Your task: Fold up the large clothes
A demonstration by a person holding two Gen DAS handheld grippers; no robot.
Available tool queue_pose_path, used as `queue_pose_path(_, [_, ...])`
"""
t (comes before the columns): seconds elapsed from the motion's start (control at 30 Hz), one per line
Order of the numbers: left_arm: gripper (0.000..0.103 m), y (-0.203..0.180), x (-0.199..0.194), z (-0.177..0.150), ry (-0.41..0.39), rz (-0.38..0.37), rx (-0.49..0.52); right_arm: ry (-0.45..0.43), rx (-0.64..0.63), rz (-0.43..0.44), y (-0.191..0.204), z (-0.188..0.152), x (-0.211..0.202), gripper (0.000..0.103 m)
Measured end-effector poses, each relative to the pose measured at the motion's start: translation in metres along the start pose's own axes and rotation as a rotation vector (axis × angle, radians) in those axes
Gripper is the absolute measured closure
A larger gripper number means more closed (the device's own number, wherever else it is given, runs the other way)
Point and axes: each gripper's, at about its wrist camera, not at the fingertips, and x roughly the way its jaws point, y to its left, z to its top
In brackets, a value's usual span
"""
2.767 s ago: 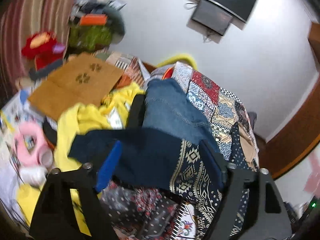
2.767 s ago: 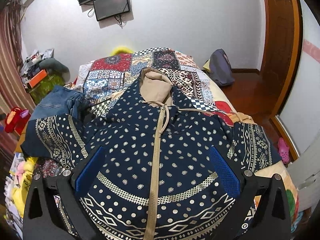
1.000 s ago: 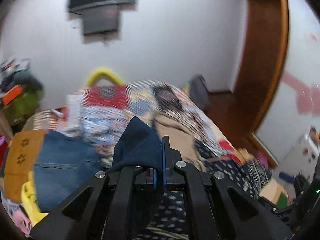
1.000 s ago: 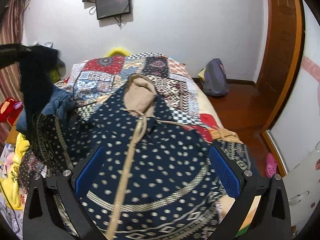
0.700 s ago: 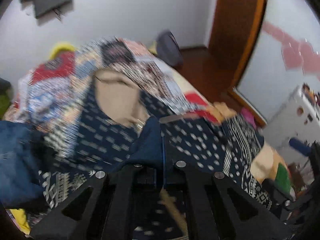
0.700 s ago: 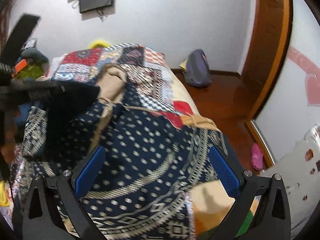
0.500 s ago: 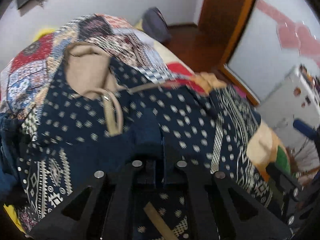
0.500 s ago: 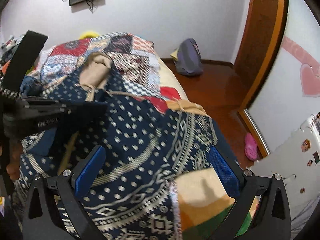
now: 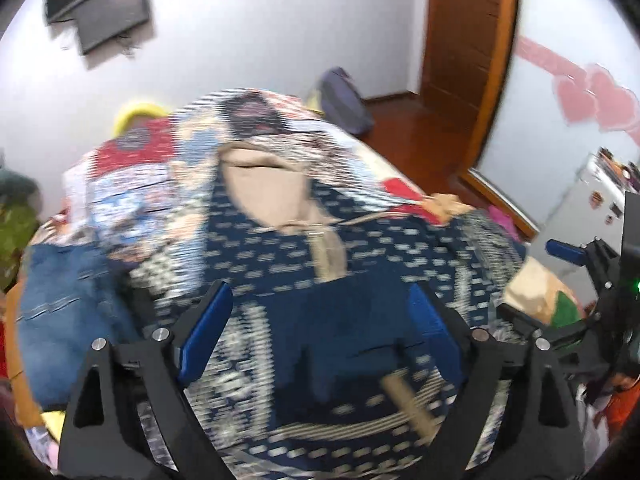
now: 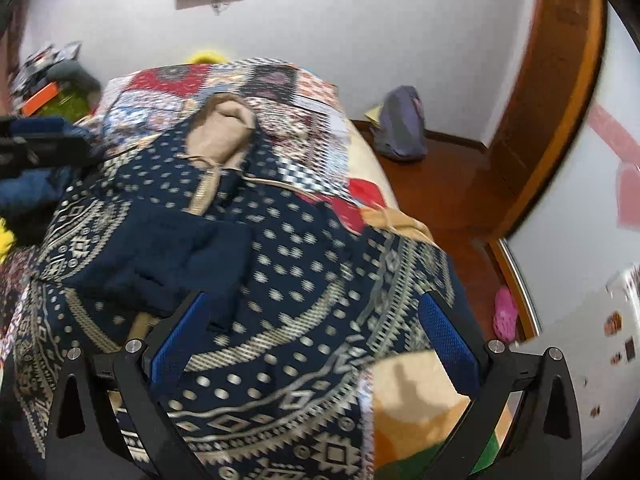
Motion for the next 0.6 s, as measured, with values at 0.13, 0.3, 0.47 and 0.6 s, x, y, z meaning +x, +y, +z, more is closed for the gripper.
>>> queue_pose_path(0.13, [0.013, 0.052, -0.003, -0.033, 0.047, 0.100, -0.060, 0.009, -0.068, 0.050, 0.027, 0.008, 0.013, 0.000])
queue_pose_path(0.3, [0.013, 0.106, 0.015, -0.094, 0.168, 0.174, -0.146, 0.061, -0.151, 0.134, 0.065, 0.015, 0.043, 0.002])
queue_pose_path(0.47, [0.013, 0.135, 0.034, -0.151, 0.261, 0.169, -0.221, 0.141, -0.199, 0.179, 0.092, 0.012, 0.076, 0.016])
queue_pose_path(0.6, [0.013, 0.142, 0.050, -0.180, 0.310, 0.140, -0.266, 0.219, -0.242, 0.189, 0.109, 0.005, 0.103, 0.039])
